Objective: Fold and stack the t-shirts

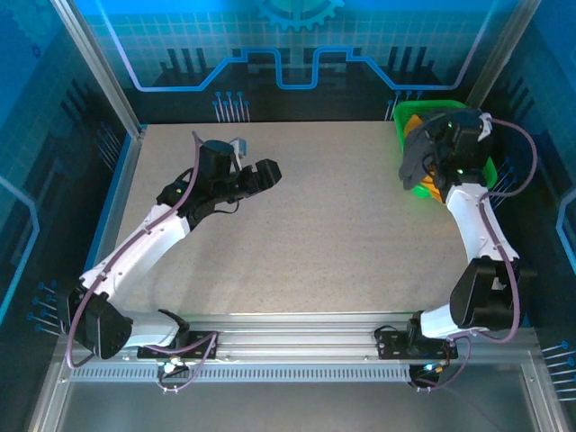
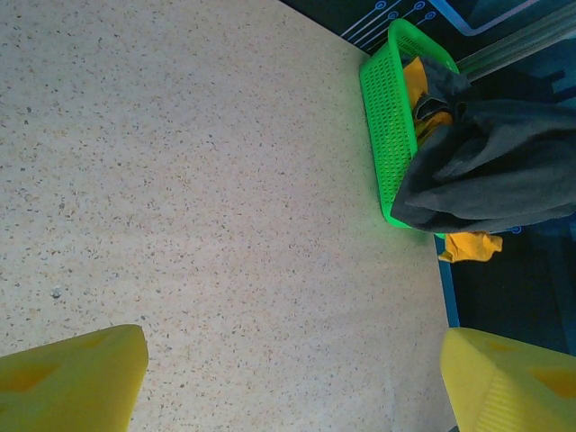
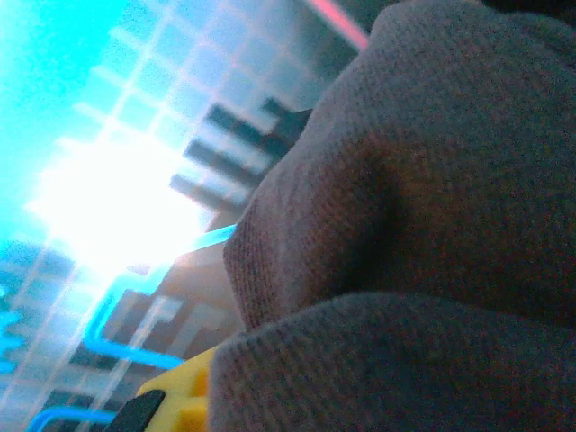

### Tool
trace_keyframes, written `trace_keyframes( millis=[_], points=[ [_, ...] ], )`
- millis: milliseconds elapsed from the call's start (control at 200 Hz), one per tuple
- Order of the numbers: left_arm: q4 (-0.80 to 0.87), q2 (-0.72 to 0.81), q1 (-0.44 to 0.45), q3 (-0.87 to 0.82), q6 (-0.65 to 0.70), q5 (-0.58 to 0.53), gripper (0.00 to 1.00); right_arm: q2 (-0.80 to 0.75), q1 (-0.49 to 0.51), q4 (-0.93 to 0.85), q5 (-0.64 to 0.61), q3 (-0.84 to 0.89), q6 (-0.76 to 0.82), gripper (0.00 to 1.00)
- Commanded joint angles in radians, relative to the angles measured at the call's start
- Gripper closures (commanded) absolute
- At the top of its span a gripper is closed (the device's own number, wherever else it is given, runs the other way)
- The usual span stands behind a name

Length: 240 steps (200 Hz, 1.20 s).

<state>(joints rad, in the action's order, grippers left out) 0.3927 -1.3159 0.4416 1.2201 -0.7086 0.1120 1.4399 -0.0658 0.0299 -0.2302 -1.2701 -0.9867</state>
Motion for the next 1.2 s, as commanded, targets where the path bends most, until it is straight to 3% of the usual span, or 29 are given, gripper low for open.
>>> trace_keyframes(
  millis=[0, 145, 265, 355, 420, 455, 520, 600, 660, 720, 915, 990, 1080, 1195],
  points=[
    [0.034, 0.002, -0.002, 0.019, 0.009, -0.023, 0.14, -0.073, 0.125, 0.045, -0.008, -0.166, 0.175, 1.00],
    [0.091, -0.006, -0.018, 0.067, 0.021, -0.085, 0.13, -0.066, 0.335, -0.093, -0.166, -0.314, 0.355, 1.00],
    [0.163, -0.001, -0.047, 0.107, 0.011, -0.162, 0.13, -0.048, 0.543, -0.165, -0.306, -0.321, 0.433, 1.00],
    [0.219, 0.017, -0.083, 0.125, -0.006, -0.220, 0.13, -0.013, 0.702, -0.202, -0.366, -0.275, 0.422, 1.00],
    [0.269, 0.028, -0.113, 0.135, -0.019, -0.258, 0.13, 0.037, 0.800, -0.227, -0.333, -0.242, 0.370, 1.00],
    [0.291, 0.036, -0.132, 0.135, -0.022, -0.270, 0.13, 0.075, 0.848, -0.215, -0.275, -0.224, 0.359, 0.91],
    [0.320, 0.050, -0.165, 0.122, -0.027, -0.278, 0.13, 0.158, 0.917, -0.198, -0.120, -0.231, 0.375, 0.62],
    [0.346, 0.065, -0.203, 0.101, -0.033, -0.267, 0.13, 0.245, 0.976, -0.223, 0.004, -0.279, 0.436, 0.38],
    [0.361, 0.075, -0.216, 0.080, -0.034, -0.261, 0.13, 0.274, 0.974, -0.272, 0.045, -0.308, 0.449, 0.26],
    [0.375, 0.084, -0.222, 0.056, -0.039, -0.251, 0.13, 0.267, 0.939, -0.302, 0.043, -0.289, 0.443, 0.23],
    [0.410, 0.094, -0.224, -0.062, -0.144, -0.165, 0.12, 0.233, 0.707, -0.380, 0.098, -0.159, 0.328, 0.26],
    [0.364, 0.101, -0.222, -0.140, -0.220, -0.085, 0.13, 0.270, 0.634, -0.454, 0.142, -0.155, 0.309, 0.29],
    [0.300, 0.089, -0.207, -0.215, -0.305, -0.009, 0.16, 0.327, 0.583, -0.546, 0.147, -0.159, 0.300, 0.32],
    [0.269, 0.028, -0.141, -0.230, -0.360, 0.012, 0.22, 0.379, 0.534, -0.592, 0.157, -0.135, 0.276, 0.32]
  ],
)
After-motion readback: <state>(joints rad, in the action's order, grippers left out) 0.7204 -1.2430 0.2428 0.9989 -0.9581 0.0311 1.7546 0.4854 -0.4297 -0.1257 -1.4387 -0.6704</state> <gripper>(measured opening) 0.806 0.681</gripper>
